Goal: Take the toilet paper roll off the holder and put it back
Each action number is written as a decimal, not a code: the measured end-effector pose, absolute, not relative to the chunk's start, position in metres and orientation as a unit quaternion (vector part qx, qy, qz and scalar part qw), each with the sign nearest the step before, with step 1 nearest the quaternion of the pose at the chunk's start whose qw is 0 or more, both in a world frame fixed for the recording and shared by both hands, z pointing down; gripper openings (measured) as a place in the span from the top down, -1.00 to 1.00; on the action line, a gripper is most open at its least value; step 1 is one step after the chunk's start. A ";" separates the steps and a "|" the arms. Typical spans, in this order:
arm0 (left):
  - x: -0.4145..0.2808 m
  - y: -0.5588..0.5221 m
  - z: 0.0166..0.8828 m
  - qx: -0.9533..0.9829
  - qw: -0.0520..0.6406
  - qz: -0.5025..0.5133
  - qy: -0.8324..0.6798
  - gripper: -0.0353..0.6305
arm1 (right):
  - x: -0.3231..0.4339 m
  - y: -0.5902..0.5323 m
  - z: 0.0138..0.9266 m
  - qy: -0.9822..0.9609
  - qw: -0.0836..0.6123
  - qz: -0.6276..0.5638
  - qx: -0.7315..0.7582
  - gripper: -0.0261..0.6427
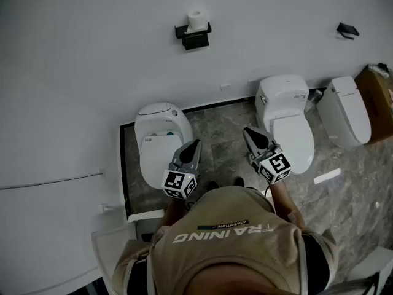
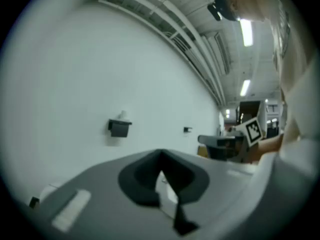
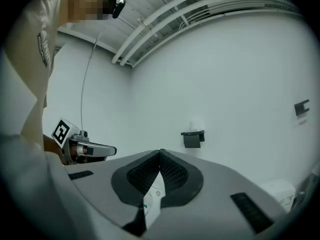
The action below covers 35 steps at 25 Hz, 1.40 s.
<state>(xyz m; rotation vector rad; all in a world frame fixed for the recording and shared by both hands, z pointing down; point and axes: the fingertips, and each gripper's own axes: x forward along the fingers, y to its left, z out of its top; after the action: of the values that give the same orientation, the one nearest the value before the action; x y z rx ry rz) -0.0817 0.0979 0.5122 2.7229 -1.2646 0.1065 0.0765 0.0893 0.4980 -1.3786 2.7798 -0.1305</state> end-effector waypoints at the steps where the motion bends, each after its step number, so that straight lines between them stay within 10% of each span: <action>1: -0.083 0.096 0.513 0.902 0.072 0.036 -0.423 0.90 | 0.076 0.087 0.498 0.896 0.016 -0.042 -0.442 0.88; 35: -0.105 0.002 0.561 0.907 0.147 0.025 -0.394 0.90 | 0.052 -0.003 0.547 0.887 -0.053 -0.078 -0.451 0.88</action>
<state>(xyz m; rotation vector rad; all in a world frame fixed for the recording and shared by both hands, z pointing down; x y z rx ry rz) -0.1054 0.0023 0.5606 2.6100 -1.1337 0.0714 0.0520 -0.0029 0.5466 -1.4676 2.8865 -0.2542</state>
